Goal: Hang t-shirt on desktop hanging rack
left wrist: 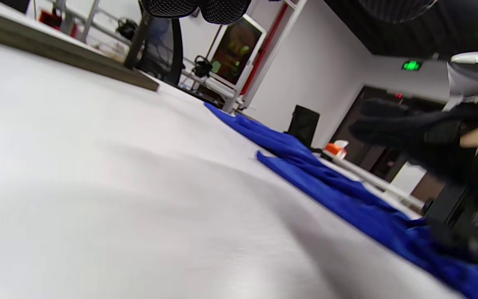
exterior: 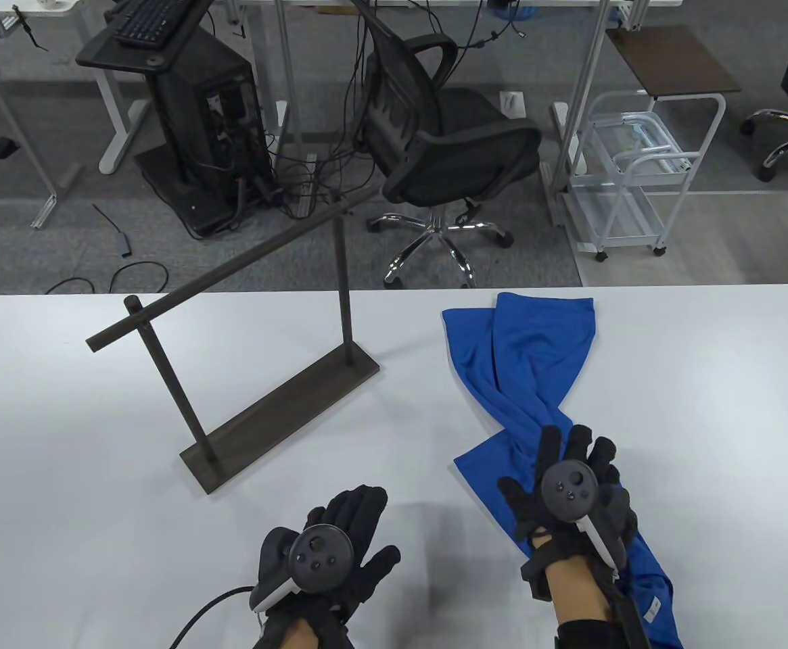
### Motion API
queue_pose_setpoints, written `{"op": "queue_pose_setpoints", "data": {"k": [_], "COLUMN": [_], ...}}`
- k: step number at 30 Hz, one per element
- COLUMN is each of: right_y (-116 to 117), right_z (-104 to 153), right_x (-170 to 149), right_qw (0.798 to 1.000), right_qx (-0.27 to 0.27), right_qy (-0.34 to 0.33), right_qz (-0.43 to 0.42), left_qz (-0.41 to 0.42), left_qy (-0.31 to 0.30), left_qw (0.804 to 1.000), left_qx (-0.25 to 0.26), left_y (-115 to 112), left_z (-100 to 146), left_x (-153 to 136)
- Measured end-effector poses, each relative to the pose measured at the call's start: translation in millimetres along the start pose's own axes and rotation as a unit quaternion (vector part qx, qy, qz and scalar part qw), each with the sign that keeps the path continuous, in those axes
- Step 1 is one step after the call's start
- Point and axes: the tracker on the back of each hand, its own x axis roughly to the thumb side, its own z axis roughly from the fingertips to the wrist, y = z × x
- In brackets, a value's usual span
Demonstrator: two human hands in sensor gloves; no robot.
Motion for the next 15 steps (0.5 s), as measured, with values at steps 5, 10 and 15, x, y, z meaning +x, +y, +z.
{"op": "queue_pose_setpoints", "data": {"k": [5, 10, 15], "right_y": [4, 12, 28], "right_z": [-38, -71, -98], "right_x": [3, 10, 20], "right_qw": [0.997, 0.995, 0.991], "right_qx": [0.049, 0.054, 0.099], "right_qy": [0.061, 0.080, 0.092], "right_qz": [0.020, 0.006, 0.009], "left_qz": [-0.015, -0.080, -0.070], "left_qy": [0.036, 0.080, 0.103], "left_qw": [0.999, 0.993, 0.992], "left_qx": [-0.010, -0.023, -0.016], "left_y": [0, 1, 2], "left_z": [2, 5, 7], "left_x": [-14, -28, -35]}}
